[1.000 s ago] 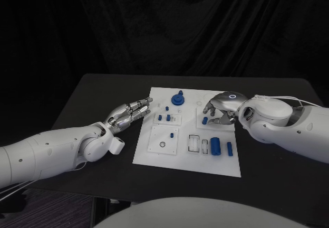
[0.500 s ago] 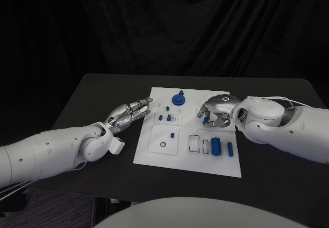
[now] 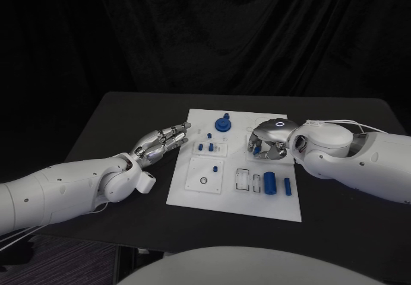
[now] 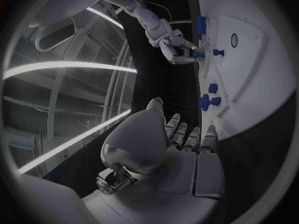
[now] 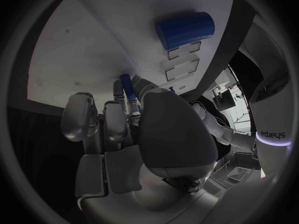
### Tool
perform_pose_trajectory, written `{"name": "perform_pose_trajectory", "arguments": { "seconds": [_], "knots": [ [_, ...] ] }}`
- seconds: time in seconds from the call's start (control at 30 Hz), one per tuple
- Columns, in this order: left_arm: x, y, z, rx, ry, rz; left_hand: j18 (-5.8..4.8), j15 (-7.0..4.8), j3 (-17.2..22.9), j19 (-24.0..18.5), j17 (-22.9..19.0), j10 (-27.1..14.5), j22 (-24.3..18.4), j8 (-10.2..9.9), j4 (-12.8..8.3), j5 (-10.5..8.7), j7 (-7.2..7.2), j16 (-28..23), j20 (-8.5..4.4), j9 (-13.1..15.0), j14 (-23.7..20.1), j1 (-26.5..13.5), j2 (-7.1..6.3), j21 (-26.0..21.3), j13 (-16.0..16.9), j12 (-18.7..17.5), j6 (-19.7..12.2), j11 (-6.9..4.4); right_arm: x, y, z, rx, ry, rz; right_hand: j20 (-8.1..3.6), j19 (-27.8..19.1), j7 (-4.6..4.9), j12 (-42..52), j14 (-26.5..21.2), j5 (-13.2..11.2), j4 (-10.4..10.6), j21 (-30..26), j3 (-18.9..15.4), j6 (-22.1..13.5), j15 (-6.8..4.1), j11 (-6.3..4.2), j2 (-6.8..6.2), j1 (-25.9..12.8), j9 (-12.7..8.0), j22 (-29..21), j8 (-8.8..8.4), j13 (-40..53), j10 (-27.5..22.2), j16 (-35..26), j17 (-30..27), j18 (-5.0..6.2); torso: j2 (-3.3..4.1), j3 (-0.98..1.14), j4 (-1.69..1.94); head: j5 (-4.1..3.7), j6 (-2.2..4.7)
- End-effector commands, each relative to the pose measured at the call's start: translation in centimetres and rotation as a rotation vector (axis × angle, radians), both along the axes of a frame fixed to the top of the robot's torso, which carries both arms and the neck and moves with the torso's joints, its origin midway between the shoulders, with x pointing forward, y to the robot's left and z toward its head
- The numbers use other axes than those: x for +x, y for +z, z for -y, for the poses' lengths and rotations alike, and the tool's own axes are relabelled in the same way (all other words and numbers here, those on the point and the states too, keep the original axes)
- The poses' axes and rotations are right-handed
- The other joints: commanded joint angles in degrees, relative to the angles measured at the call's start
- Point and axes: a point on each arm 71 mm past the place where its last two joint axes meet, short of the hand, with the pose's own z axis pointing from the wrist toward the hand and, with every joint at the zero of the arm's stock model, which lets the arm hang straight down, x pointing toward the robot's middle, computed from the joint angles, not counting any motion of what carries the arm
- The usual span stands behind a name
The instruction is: Assemble the parts on the task board
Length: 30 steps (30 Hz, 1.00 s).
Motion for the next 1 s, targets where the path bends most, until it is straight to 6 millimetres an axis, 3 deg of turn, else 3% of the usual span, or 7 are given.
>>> {"name": "perform_pose_trajectory", "arguments": {
  "seconds": [0.03, 0.67, 0.8, 0.9, 1.0],
  "knots": [
    [-0.09, 0.49, 0.16, -0.061, -0.005, 0.056, 0.53, 0.46, 0.3, -0.1, -0.1, 0.0, 0.0, 0.4, -0.1, 0.28, 0.01, -0.2, 0.29, 0.1, 0.0, 0.5, -0.02, 0.2, 0.1, 0.4, 0.2, 0.40, -0.24, -0.40, -0.15, -0.012, 0.015, -0.026, -0.53, 0.0, -0.14, -0.3, 0.7, 0.5, -0.4, -0.3, 0.1, 1.1, -0.48, -0.10, 0.15, 0.3, 0.5, 8.7, 0.79, 0.2, 0.6, -0.1, 0.0, -0.66, -0.01, 0.01, -0.02, 0.00, 0.00],
    [-0.15, 0.21, 0.34, -0.061, -0.012, 0.043, 0.37, 0.81, 0.6, -0.1, -0.1, -0.1, 0.0, 0.6, -0.5, 0.53, 1.06, -0.2, 0.43, 0.2, 0.0, 0.7, 0.00, 0.2, 0.0, 0.4, 1.4, 0.19, -0.04, -0.62, 0.05, -0.024, 0.001, -0.030, -0.39, 0.0, -0.65, -1.3, 0.6, 0.6, -2.0, -1.2, -0.4, 6.4, -0.27, 0.21, 1.05, -0.4, 4.8, 8.5, 4.70, 0.9, -0.1, -0.7, -0.5, -0.57, -0.01, 0.02, -0.04, 0.14, 0.00],
    [-0.18, 0.15, 0.36, -0.061, -0.013, 0.042, 0.35, 0.81, 0.6, -0.1, -0.1, -0.1, 0.0, 0.6, -0.6, 0.70, 1.16, -0.2, 0.42, 0.3, 0.0, 0.8, 0.00, 0.2, 0.0, 0.4, 1.5, 0.20, -0.03, -0.58, 0.01, -0.017, 0.003, -0.025, -0.42, -0.1, -0.35, -1.3, 0.6, 0.9, -2.4, -1.4, -0.3, 6.7, -0.31, 0.14, 1.18, -0.1, 5.3, 8.5, 5.04, 1.0, -0.1, -0.7, -0.6, -0.54, 0.00, 0.01, -0.03, 0.19, 0.00],
    [-0.19, 0.10, 0.36, -0.061, -0.013, 0.040, 0.33, 0.81, 0.7, -0.1, -0.1, -0.1, 0.0, 0.6, -0.8, 0.93, 1.23, -0.2, 0.42, 0.3, 0.0, 0.9, 0.01, 0.2, 0.0, 0.4, 1.6, 0.23, -0.05, -0.50, -0.05, -0.009, 0.005, -0.018, -0.70, 0.0, 0.86, -1.3, 0.6, 3.5, -4.0, -1.4, 0.7, 5.7, -0.68, -0.30, 1.63, 1.5, 6.3, 8.6, 4.94, 1.3, 0.5, -0.8, -0.6, -0.53, 0.00, 0.01, -0.03, 0.28, 0.00],
    [-0.20, 0.02, 0.35, -0.061, -0.014, 0.038, 0.31, 0.81, 0.9, -0.1, -0.1, -0.1, -0.1, 0.7, -0.9, 1.14, 1.40, -0.2, 0.41, 0.3, 0.0, 1.0, 0.06, 0.2, 0.0, 0.4, 2.0, 0.38, -0.08, -0.38, -0.07, 0.004, 0.006, -0.008, -0.87, 0.0, 1.32, -1.3, 0.6, 4.4, -4.9, -1.4, 1.3, 5.0, -0.88, -0.53, 1.87, 2.4, 6.7, 8.6, 4.78, 1.4, 0.7, -0.8, -0.5, -0.53, 0.00, 0.02, -0.02, 0.25, 0.00]
  ]
}}
